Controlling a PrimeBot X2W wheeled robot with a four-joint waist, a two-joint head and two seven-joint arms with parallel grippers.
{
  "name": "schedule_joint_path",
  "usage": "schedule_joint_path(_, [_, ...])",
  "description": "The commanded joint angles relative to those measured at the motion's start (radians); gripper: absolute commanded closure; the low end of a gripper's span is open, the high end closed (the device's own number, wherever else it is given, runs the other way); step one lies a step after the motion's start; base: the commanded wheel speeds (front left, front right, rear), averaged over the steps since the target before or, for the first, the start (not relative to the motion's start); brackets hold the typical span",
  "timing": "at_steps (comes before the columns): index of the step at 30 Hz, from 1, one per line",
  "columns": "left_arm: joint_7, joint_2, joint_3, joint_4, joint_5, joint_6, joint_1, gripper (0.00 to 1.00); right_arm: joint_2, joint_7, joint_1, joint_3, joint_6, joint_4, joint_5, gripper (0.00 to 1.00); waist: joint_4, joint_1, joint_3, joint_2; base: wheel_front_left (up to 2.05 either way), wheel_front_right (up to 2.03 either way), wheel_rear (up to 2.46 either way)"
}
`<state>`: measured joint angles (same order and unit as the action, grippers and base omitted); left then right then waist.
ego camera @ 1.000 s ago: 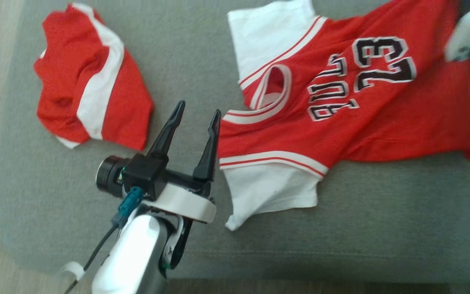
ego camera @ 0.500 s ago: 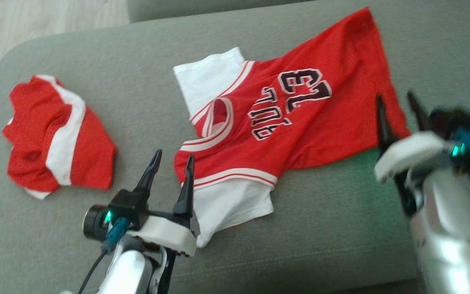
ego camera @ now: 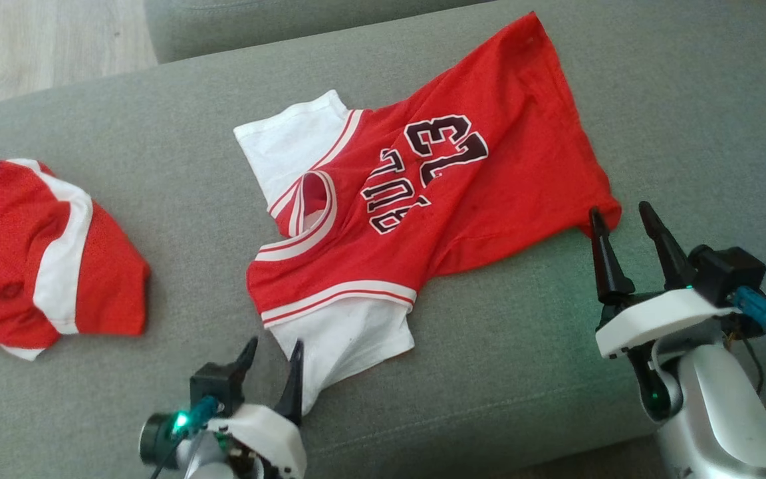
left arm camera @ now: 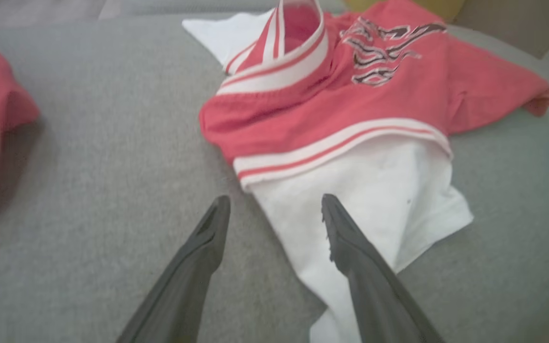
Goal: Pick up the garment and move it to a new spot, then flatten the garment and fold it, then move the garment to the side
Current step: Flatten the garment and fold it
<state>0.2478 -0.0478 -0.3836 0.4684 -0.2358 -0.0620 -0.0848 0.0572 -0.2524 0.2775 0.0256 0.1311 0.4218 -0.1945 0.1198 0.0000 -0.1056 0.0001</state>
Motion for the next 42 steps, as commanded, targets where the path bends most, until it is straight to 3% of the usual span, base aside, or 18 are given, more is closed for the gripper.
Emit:
schedule_joint_path(1, [-0.005, -0.002, 0.02, 0.015, -0.02, -0.005, -0.033, 0.0, -0.007, -0.009, 0.016, -0.022, 0.0, -0.041, 0.0, 0.0, 0.003, 0.0, -0.003, -0.0001, 0.0, 0.0, 0.0])
schedule_joint_path(7, [-0.02, -0.002, -0.009, 0.074, -0.124, 0.006, -0.054, 0.0, -0.007, -0.009, 0.016, -0.021, 0.0, -0.049, -0.005, 0.0, 0.013, 0.0, -0.007, -0.0001, 0.0, 0.0, 0.0])
schedule_joint_path(21, [-0.035, -0.002, -0.086, 0.132, -0.178, 0.036, -0.079, 0.0, -0.007, -0.009, 0.028, -0.006, 0.0, -0.03, 0.005, 0.0, 0.021, 0.0, 0.004, -0.0001, 0.0, 0.0, 0.0])
schedule_joint_path(22, [-0.035, -0.002, -0.092, 0.135, -0.181, 0.036, -0.081, 0.3, -0.007, -0.009, 0.029, -0.005, 0.0, -0.029, 0.005, 0.0, 0.02, 0.0, 0.003, -0.0001, 0.0, 0.0, 0.0])
schedule_joint_path(23, [-0.035, -0.002, -0.096, 0.137, -0.183, 0.035, -0.084, 1.0, -0.007, -0.009, 0.029, -0.004, 0.0, -0.029, 0.006, 0.0, 0.021, 0.0, 0.003, -0.0001, 0.0, 0.0, 0.0])
schedule_joint_path(30, [0.004, -0.006, -0.05, 0.099, -0.191, -0.017, -0.123, 1.0, -0.007, -0.009, 0.03, -0.005, 0.0, -0.018, 0.01, 0.0, 0.018, 0.0, 0.001, -0.0001, 0.0, 0.0, 0.0])
schedule_joint_path(38, [0.014, -0.024, 0.076, -0.097, -0.107, -0.07, -0.148, 1.0, -0.007, -0.007, 0.038, 0.007, 0.0, 0.014, 0.021, 0.0, 0.021, 0.0, -0.007, -0.0001, 0.0, 0.0, 0.0])
schedule_joint_path(42, [0.014, -0.035, 0.135, -0.105, -0.065, -0.096, -0.139, 1.0, -0.007, -0.007, 0.051, 0.0, 0.0, 0.035, 0.016, 0.0, 0.032, 0.0, -0.016, -0.0001, 0.0, 0.0, 0.0])
